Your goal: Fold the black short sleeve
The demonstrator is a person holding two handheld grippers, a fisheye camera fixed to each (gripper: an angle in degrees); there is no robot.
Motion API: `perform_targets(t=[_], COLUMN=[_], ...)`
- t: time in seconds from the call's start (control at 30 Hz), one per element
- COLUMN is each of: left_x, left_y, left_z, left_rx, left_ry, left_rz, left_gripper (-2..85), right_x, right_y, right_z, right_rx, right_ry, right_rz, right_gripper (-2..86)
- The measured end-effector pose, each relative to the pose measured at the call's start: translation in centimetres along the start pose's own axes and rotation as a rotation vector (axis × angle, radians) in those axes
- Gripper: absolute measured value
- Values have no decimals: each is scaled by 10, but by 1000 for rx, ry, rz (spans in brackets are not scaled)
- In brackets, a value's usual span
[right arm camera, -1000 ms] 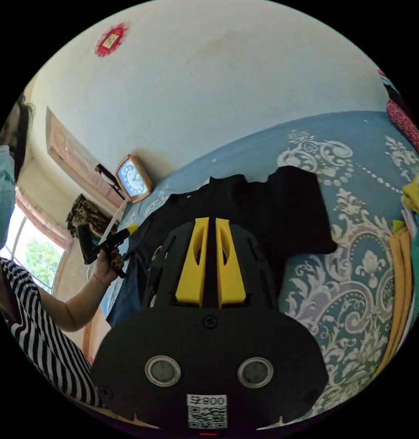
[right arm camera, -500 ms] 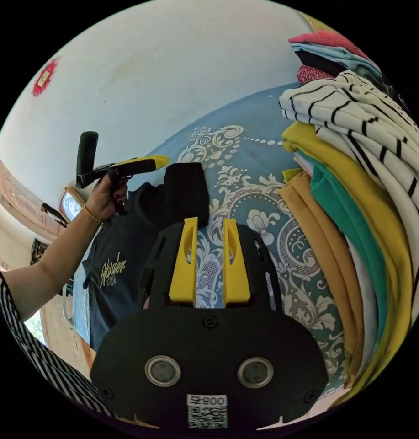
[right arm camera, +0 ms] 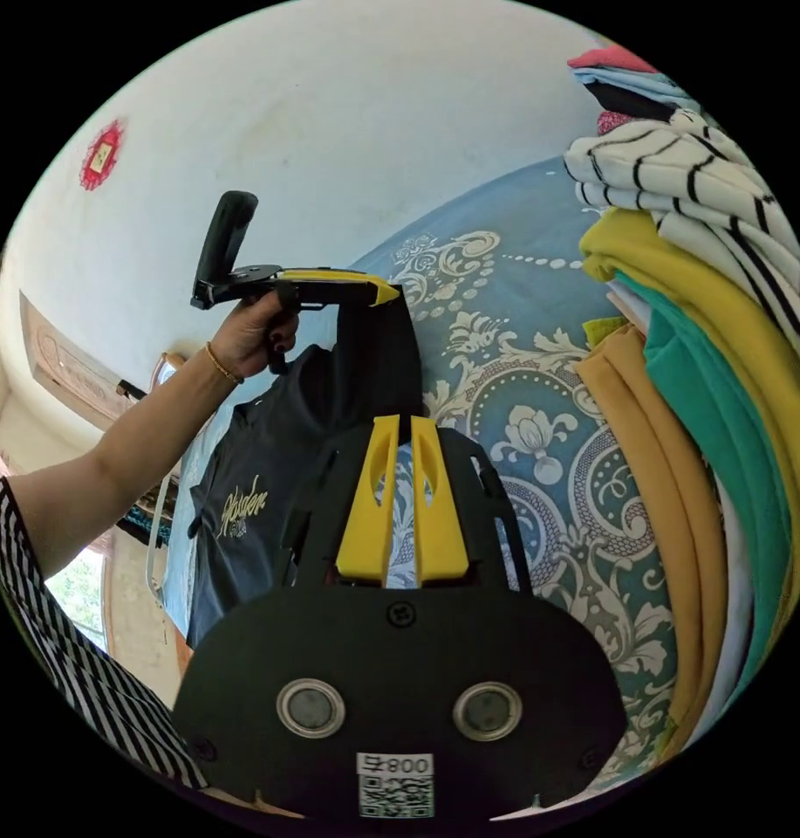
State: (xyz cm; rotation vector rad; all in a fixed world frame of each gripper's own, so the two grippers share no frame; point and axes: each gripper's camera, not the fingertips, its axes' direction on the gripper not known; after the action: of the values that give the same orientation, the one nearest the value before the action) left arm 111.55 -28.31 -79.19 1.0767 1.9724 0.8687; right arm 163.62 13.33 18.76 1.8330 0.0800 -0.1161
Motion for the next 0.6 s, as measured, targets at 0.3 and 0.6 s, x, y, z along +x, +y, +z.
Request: perform_targets(t=[0.3, 0.6], left_x=[-81, -144], left_y=[115, 234], left_z=[-10, 27], left_rx=[336, 421], left_ry=[208, 355], left_rz=[-161, -297], left_gripper=[13, 24], right_x=[22, -3], right_y=[3, -1], right_z=[-10, 26], right_rx=[66, -170], right_ry=[-410, -476], right_rz=[-172, -377], right_gripper=[19, 17])
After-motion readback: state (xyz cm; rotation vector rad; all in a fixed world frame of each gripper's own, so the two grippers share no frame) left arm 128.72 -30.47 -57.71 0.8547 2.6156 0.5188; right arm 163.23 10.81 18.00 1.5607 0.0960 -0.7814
